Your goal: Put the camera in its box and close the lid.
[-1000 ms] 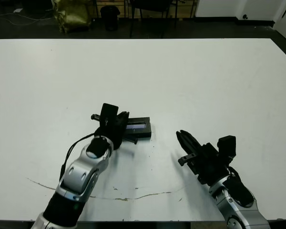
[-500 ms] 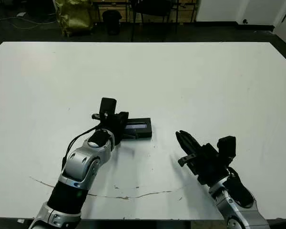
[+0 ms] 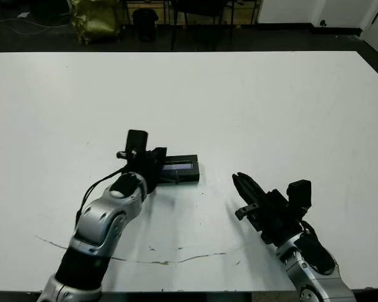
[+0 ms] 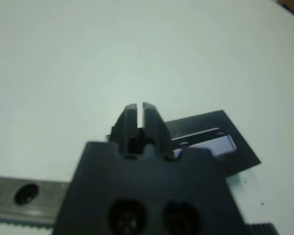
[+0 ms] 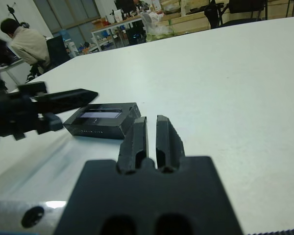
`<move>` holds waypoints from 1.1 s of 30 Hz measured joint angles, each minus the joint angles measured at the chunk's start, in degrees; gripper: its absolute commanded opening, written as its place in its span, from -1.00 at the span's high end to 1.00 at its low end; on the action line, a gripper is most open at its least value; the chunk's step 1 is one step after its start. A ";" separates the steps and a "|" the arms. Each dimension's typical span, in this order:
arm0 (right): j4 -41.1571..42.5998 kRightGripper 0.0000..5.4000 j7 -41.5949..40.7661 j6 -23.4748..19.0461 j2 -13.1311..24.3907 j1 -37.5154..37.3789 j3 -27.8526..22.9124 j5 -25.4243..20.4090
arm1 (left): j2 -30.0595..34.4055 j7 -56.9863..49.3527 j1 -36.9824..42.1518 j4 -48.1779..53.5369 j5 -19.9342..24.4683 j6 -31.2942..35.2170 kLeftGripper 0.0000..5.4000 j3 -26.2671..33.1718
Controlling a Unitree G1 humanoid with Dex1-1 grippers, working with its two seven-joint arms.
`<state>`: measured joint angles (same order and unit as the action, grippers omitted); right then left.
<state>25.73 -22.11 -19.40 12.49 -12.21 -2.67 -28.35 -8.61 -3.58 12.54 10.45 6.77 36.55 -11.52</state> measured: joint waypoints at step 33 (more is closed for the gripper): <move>-5.59 1.00 8.43 10.53 -6.80 1.69 2.38 10.18 | 7.09 10.51 -27.77 2.67 2.95 -51.05 0.99 18.08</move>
<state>20.14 -13.68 -8.88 5.70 -10.51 -0.29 -18.17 -1.52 6.93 -15.23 13.12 9.72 -14.49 6.57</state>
